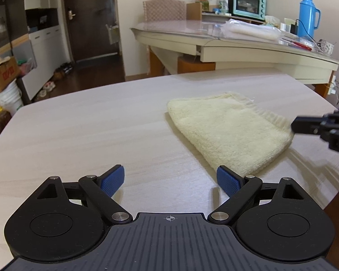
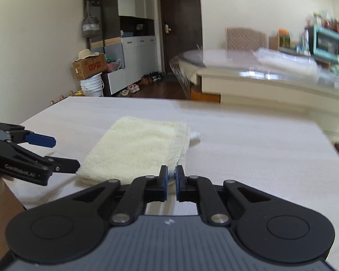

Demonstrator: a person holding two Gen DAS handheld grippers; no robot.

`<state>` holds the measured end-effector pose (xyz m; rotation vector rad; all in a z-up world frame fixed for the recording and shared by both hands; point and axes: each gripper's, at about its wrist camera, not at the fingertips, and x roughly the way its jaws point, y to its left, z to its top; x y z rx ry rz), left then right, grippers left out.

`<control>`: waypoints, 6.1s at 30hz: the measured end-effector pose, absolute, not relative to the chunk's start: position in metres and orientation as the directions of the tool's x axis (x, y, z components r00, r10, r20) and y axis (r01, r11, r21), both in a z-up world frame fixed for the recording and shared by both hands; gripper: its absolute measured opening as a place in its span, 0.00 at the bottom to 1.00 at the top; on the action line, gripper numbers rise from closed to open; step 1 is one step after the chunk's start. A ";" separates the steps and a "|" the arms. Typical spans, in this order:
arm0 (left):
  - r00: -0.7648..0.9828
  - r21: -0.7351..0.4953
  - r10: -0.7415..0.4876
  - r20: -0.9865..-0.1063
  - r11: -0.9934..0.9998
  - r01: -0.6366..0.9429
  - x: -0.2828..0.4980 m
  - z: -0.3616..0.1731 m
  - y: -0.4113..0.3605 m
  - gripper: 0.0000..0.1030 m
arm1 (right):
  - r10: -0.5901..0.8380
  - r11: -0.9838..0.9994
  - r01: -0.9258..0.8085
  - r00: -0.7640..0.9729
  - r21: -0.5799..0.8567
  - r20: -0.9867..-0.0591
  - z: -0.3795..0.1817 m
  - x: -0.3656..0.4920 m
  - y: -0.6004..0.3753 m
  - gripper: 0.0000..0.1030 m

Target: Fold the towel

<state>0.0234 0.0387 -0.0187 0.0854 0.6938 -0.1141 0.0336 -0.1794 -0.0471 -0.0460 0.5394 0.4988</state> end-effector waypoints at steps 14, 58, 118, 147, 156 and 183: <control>0.822 0.070 0.036 -0.568 0.998 0.005 0.021 0.034 0.133 0.90 | 0.740 0.535 -0.843 0.497 -0.051 -0.452 -0.035 0.009 -0.035 0.03; 0.582 -0.010 -0.454 -0.675 0.793 0.608 0.084 0.012 -0.064 0.16 | 0.368 0.907 -0.421 0.780 0.009 -0.506 -0.055 0.024 -0.223 0.47; 0.774 0.018 -0.088 -0.627 0.992 0.127 0.050 0.016 0.136 0.22 | 0.493 0.830 -0.553 0.667 0.071 -0.558 -0.046 0.124 -0.166 0.44; 0.670 0.263 -0.261 -0.695 0.775 0.574 0.132 -0.008 0.127 0.48 | 0.581 0.689 -0.718 0.629 -0.099 -0.516 -0.023 0.081 -0.147 0.03; 0.568 0.257 -0.351 -0.744 0.635 0.729 0.157 -0.014 0.125 0.60 | 0.612 0.638 -0.760 0.597 -0.122 -0.518 -0.026 0.027 -0.143 0.03; 0.600 0.212 -0.390 -0.699 0.687 0.695 -0.023 0.014 0.133 0.16 | 0.586 0.628 -0.747 0.638 -0.217 -0.500 -0.051 -0.023 -0.160 0.47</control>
